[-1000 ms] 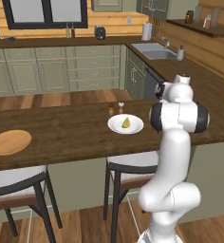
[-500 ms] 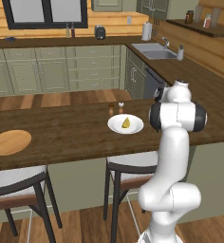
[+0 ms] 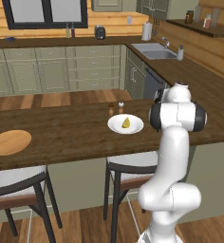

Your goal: Pick the chicken drumstick and lemon wedge from their plates and place them in the bowl. Then put the bowl in the fridge.

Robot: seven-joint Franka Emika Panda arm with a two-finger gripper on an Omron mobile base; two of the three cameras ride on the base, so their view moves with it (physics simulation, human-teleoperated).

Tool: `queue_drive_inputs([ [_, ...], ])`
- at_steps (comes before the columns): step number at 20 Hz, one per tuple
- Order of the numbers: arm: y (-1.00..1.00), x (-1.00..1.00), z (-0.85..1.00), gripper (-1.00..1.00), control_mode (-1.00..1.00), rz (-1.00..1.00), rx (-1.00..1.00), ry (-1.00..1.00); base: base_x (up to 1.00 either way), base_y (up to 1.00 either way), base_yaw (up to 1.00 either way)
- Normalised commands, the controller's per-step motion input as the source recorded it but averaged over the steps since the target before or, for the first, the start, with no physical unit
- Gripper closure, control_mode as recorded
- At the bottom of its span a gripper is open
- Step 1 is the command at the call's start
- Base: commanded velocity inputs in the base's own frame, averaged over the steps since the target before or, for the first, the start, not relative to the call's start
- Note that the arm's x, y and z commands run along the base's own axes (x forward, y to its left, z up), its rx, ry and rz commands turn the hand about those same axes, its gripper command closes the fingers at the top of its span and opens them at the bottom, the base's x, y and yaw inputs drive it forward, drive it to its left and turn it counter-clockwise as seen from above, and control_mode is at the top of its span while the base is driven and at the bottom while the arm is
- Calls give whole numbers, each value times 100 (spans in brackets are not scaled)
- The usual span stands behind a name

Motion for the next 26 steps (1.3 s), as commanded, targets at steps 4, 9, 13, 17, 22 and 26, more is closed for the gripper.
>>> queue_drive_inputs([
  [4,0,25,0,-100,-100,0,0,0,0,0,0],
  [9,0,17,0,-100,-100,0,0,0,0,0,0],
  [13,0,6,3,-100,-100,0,0,-2,0,0,0],
  [17,22,-23,22,-100,-100,-6,1,-6,0,0,0],
  [22,67,-55,32,-100,-100,-17,0,-5,0,0,0],
  [26,98,-33,39,-100,-100,-13,0,-17,0,0,0],
])
